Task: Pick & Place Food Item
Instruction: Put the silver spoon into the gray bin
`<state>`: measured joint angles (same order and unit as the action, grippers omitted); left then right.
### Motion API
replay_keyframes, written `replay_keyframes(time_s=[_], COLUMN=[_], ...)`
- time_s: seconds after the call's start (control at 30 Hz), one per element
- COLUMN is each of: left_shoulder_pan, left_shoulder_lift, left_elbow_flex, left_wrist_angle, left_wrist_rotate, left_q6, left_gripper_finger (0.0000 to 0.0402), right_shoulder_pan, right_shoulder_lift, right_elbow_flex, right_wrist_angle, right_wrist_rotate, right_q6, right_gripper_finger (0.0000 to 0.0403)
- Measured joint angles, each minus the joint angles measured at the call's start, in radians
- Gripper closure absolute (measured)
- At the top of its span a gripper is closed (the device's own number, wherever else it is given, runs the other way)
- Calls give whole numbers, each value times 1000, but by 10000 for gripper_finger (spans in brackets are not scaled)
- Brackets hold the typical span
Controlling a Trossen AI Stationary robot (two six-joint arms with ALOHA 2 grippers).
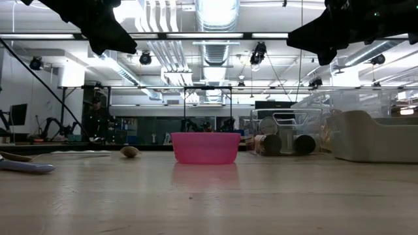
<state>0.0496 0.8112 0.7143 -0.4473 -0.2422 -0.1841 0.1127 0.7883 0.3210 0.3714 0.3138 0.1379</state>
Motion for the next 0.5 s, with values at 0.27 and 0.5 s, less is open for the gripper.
replay_keyframes(time_s=[0.27, 0.5], left_shoulder_pan=[0, 0], left_shoulder_lift=[0, 0], left_elbow_flex=[0, 0], left_wrist_angle=[0, 31], left_wrist_rotate=[0, 0], left_q6=[0, -121], left_gripper_finger=[272, 272], right_shoulder_pan=[0, 0], right_shoulder_lift=[0, 0], right_elbow_flex=[0, 0], right_wrist_angle=[0, 0], right_wrist_rotate=[0, 0], right_q6=[0, 0], right_gripper_finger=[293, 293])
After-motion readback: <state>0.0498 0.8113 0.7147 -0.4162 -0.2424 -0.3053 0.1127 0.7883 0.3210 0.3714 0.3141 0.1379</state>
